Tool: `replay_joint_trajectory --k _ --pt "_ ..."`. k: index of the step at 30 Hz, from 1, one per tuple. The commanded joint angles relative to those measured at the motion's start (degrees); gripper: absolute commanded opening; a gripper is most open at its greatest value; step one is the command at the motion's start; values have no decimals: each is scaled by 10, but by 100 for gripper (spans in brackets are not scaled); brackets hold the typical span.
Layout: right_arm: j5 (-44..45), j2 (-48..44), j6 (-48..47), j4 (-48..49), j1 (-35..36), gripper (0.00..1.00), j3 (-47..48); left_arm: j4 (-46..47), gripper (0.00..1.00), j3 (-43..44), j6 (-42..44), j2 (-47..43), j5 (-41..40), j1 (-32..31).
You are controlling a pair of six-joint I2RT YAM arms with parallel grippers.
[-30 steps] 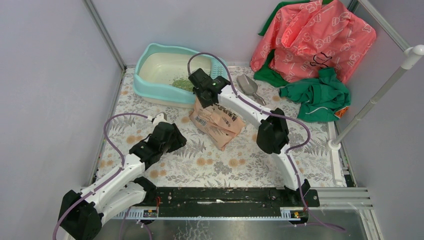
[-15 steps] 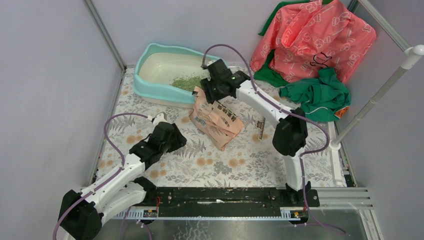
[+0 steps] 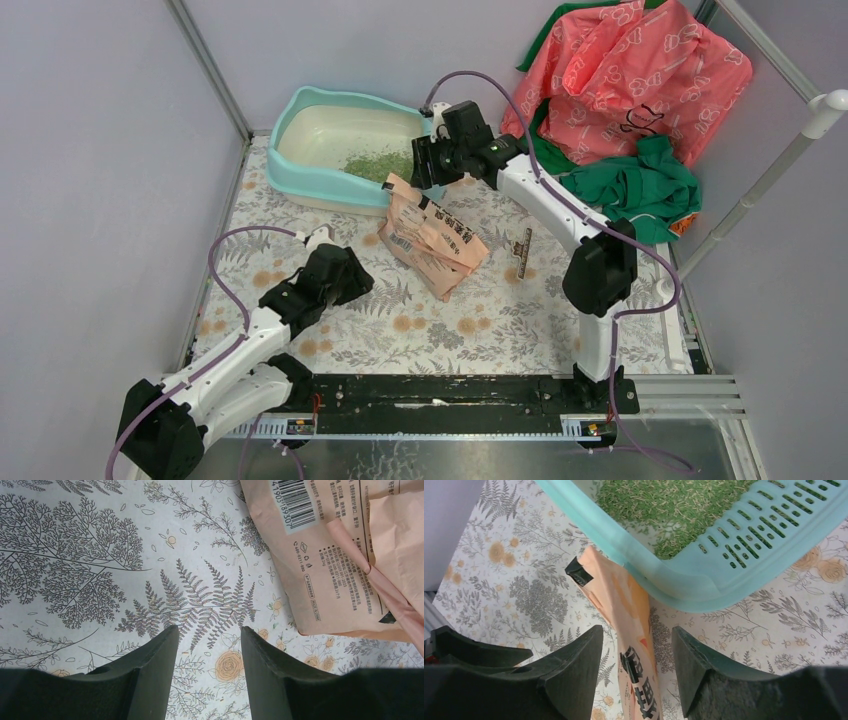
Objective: Fill the litter box with clean litter
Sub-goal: Adjust the cat litter bag at the center of the board.
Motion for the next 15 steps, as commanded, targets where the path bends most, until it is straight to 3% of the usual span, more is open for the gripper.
replay_joint_trajectory --k 1,11,15 --pt "-58 4 -3 35 0 59 12 14 57 5 3 -6 1 6" --pt "-75 42 -12 58 1 51 29 12 57 6 3 -6 -1 6" --pt "-85 57 -7 67 0 41 42 8 57 8 5 -6 -4 5"
